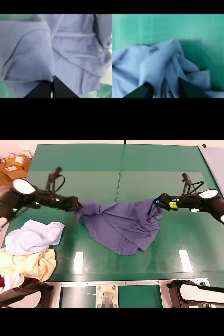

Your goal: Fold the shirts.

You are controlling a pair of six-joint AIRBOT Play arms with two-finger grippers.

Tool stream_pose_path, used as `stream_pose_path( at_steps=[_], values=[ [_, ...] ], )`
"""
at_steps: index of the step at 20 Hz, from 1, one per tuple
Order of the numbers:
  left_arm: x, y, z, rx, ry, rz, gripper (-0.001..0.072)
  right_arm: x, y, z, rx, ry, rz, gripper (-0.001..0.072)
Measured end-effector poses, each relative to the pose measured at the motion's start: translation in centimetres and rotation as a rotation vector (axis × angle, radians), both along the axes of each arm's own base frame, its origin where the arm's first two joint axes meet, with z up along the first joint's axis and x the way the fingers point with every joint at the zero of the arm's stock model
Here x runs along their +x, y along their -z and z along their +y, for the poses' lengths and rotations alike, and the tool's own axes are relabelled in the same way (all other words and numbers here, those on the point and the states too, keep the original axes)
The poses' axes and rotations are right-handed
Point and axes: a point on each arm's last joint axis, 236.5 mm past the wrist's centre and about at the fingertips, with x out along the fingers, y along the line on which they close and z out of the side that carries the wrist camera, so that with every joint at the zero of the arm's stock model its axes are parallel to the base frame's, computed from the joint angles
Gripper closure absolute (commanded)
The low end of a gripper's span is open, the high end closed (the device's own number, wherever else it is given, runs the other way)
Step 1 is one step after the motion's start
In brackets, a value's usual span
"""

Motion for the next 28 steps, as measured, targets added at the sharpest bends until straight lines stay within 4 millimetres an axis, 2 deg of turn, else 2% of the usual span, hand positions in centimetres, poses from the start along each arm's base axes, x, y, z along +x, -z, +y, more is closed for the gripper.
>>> stream_pose_path(
  at_steps=[2, 4, 6, 8, 10, 11, 13, 17, 19, 21, 22, 23, 25, 28],
  values=[
    [-0.3, 1.5, -0.4, -0.006, 0.002, 0.039, 0.0688, 0.1, 0.1, -1.7, 0.004, 0.014, 0.033, 0.0342],
    [-0.6, 2.5, -0.5, -0.003, 0.005, 0.062, 0.0688, -1.0, -0.6, -4.0, 0.011, 0.038, 0.083, 0.0342],
    [-0.8, 3.0, -0.6, -0.002, 0.008, 0.074, 0.0688, -3.3, -1.7, -5.7, 0.025, 0.062, 0.131, 0.0341],
    [-0.9, 3.2, -0.6, -0.001, 0.01, 0.079, 0.0688, -6.4, -1.8, -6.1, 0.039, 0.086, 0.181, 0.0271],
    [-1.0, 3.4, -0.6, 0.0, 0.012, 0.085, 0.0688, -10.2, -1.1, -4.9, 0.071, 0.097, 0.241, 0.0256],
    [-0.9, 3.4, -0.6, 0.0, 0.012, 0.085, 0.0688, -12.2, -0.3, -3.9, 0.089, 0.101, 0.271, 0.0218],
    [-1.0, 3.5, -0.6, 0.0, 0.013, 0.087, 0.0687, -15.8, 1.7, -1.1, 0.131, 0.087, 0.34, 0.0216],
    [-1.0, 3.5, -0.7, 0.0, 0.014, 0.089, 0.0688, -20.7, 6.2, 3.9, 0.159, 0.048, 0.433, 0.0217],
    [-1.0, 3.5, -0.7, 0.0, 0.014, 0.089, 0.0687, -21.7, 7.4, 5.6, 0.16, 0.032, 0.449, 0.0225],
    [-1.0, 3.5, -0.7, 0.0, 0.014, 0.089, 0.0688, -22.2, 7.8, 7.0, 0.179, 0.024, 0.457, 0.0243],
    [-1.0, 3.5, -0.6, 0.0, 0.014, 0.089, 0.0688, -22.2, 7.9, 7.4, 0.181, 0.02, 0.452, 0.0324],
    [-1.0, 3.5, -0.6, 0.0, 0.014, 0.089, 0.0687, -22.2, 8.0, 7.7, 0.182, 0.015, 0.452, 0.0336],
    [-1.2, 3.5, -0.7, 0.0, 0.018, 0.092, 0.0688, -22.4, 7.8, 8.2, 0.189, -0.008, 0.455, 0.0362],
    [-1.5, 3.5, -0.8, -0.002, 0.028, 0.104, 0.0688, -22.6, 6.9, 9.1, 0.219, -0.047, 0.464, 0.0362]
  ],
)
